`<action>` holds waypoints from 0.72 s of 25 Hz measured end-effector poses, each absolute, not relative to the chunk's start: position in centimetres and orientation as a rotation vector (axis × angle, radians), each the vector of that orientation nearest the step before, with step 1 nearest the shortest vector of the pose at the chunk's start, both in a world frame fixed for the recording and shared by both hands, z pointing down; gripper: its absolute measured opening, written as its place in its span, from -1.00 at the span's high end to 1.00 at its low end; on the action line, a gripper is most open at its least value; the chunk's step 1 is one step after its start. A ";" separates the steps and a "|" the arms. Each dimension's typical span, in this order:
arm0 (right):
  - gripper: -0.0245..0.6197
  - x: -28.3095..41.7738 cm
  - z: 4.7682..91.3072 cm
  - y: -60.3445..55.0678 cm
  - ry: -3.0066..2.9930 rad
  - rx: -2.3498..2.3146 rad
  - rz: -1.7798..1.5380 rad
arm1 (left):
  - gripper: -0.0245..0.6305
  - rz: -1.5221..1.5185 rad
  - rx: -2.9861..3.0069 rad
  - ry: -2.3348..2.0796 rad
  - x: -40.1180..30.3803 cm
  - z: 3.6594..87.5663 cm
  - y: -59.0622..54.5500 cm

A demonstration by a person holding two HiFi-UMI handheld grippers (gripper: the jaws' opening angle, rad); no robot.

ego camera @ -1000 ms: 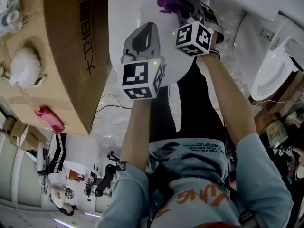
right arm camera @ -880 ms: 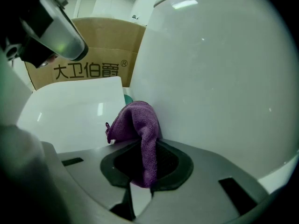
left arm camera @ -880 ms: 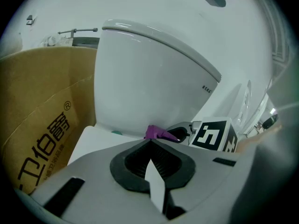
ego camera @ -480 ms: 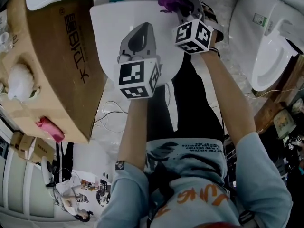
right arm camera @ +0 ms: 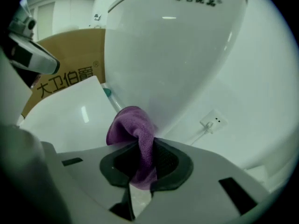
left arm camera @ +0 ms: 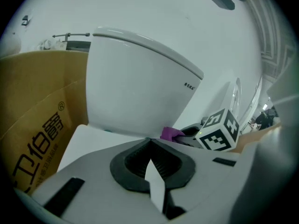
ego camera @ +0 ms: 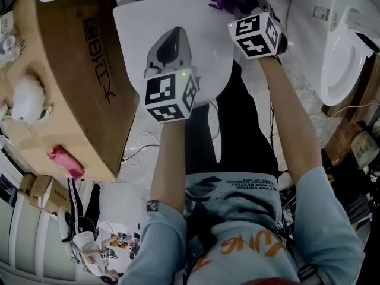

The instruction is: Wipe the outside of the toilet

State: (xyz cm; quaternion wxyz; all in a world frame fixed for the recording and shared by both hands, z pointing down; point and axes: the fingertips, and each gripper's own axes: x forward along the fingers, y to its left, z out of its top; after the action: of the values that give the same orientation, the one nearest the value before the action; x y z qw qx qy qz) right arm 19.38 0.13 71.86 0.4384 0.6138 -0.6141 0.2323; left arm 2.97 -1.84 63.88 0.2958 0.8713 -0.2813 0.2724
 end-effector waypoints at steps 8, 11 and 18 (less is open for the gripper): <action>0.70 16.4 64.8 1.8 -1.603 1.687 0.648 | 0.85 0.609 2.405 -0.796 -0.2 57.4 -3.5; 0.70 14.7 61.2 2.8 -1.625 1.766 0.677 | 0.85 0.574 2.442 -0.789 -1.4 54.1 -3.7; 0.70 10.8 51.5 2.8 -1.721 1.962 0.716 | 0.85 0.531 2.499 -0.848 -5.4 45.5 -4.7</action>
State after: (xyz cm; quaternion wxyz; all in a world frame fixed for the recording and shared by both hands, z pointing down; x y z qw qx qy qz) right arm 10.85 2.80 51.51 0.2158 0.7079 -0.6210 0.2582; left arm -5.38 -4.68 45.54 0.2232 0.9049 -0.3071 0.1923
